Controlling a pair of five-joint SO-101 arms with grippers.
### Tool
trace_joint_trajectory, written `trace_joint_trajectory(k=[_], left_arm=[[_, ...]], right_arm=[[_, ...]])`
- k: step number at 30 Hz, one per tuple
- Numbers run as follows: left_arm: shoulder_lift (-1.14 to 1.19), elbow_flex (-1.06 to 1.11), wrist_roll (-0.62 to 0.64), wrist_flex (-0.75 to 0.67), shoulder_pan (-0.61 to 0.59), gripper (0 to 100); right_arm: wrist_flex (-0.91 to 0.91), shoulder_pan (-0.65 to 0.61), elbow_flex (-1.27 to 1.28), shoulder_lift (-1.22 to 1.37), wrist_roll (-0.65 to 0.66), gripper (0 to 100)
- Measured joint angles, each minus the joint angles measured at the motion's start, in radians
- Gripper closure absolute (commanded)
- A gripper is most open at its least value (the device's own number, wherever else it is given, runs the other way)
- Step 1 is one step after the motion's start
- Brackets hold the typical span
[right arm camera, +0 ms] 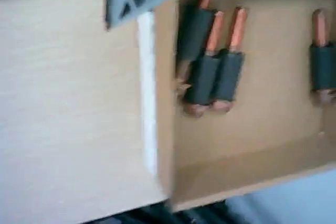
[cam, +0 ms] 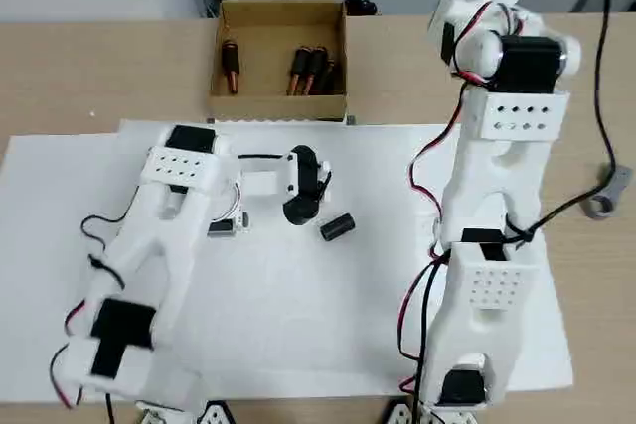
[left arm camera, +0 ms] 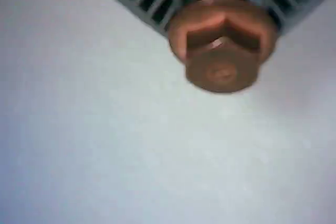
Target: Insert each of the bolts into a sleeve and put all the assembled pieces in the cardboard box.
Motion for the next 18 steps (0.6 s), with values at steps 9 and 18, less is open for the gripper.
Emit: trace_joint_trajectory(k=[9,18], left_arm=[[-0.213,0.000,0.370,0.032,-0.100,100],[-0.437,0.000,0.833,0.034,-0.238,100]], right_arm=[[0.011,-0.080,0.222,-0.066,-0.101,86.2],[0.009,-0.226,0.947,-0.374,-0.365,86.2]])
